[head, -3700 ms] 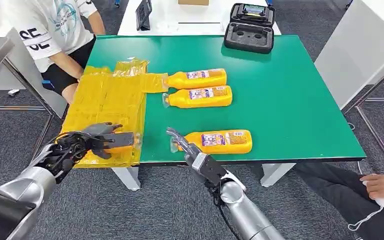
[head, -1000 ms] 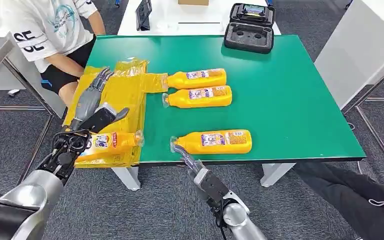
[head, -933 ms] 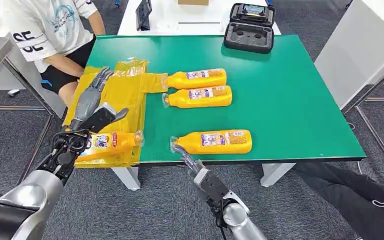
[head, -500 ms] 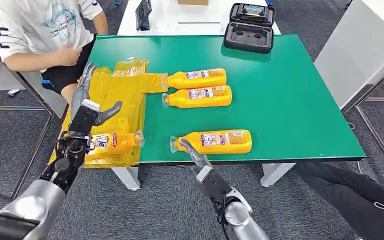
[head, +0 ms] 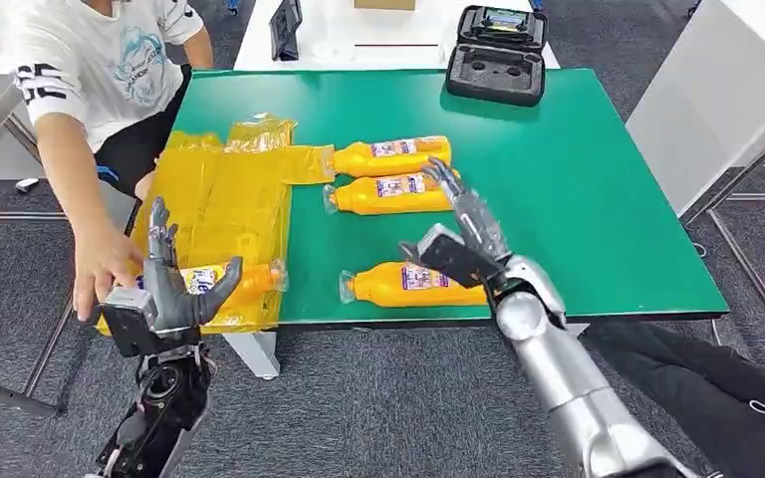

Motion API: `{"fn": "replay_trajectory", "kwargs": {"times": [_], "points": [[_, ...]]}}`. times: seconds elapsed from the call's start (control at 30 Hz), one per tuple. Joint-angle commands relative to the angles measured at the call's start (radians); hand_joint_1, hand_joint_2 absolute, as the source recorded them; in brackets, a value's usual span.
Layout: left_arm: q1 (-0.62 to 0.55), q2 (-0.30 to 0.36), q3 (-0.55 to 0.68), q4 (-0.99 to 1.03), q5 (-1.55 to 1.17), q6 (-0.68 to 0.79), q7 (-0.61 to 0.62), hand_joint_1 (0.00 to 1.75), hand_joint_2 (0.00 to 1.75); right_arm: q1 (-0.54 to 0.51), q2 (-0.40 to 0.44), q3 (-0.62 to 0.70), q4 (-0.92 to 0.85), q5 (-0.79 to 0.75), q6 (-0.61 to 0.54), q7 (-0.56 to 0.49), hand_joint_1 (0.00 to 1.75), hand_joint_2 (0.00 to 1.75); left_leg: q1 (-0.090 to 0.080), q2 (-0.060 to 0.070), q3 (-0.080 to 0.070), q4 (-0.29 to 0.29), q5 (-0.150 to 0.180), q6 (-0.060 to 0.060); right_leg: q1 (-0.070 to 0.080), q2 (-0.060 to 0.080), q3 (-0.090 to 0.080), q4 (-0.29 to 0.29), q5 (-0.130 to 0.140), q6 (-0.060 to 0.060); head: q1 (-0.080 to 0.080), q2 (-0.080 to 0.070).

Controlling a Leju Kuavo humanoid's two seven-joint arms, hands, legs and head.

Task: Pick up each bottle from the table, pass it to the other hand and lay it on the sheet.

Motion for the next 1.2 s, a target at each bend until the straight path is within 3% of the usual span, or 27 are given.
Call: {"fn": "replay_trajectory", "kwargs": {"times": [0.03, 0.17, 0.6, 1.2], "points": [[0.037, 0.007, 0.044, -0.042, -0.001, -0.012, 0.003, 0.0, 1.75, -0.199, -0.06, 0.067, 0.288, 0.03, 0.071, 0.023, 0.0, 1.75, 0.001, 0.003, 0.003, 0.0, -0.002, -0.001, 0.001, 0.002, 0.003, 0.0, -0.001, -0.001, 0.0, 0.0], [0.039, 0.014, 0.047, -0.044, -0.001, -0.022, 0.003, 0.0, 1.75, -0.233, -0.062, 0.095, 0.393, 0.035, 0.148, 0.026, 0.0, 1.75, 0.001, 0.001, 0.003, 0.0, -0.001, -0.001, 0.001, 0.001, 0.003, 0.0, 0.0, -0.001, 0.0, 0.0], [0.034, 0.016, 0.048, -0.013, 0.002, -0.025, 0.003, 0.0, 1.75, -0.227, -0.081, 0.164, 0.451, 0.038, 0.295, -0.009, 0.0, 1.75, 0.002, 0.0, 0.004, 0.0, -0.002, -0.002, 0.001, 0.0, 0.005, -0.001, -0.001, -0.002, 0.0, 0.0], [0.022, 0.008, 0.048, 0.023, 0.007, -0.042, 0.003, 0.0, 1.75, -0.284, -0.038, 0.221, 0.574, 0.081, 0.272, -0.016, 0.0, 1.75, 0.001, 0.001, 0.003, 0.0, -0.001, -0.001, 0.0, 0.0, 0.003, 0.0, -0.001, -0.001, 0.0, 0.0]]}}
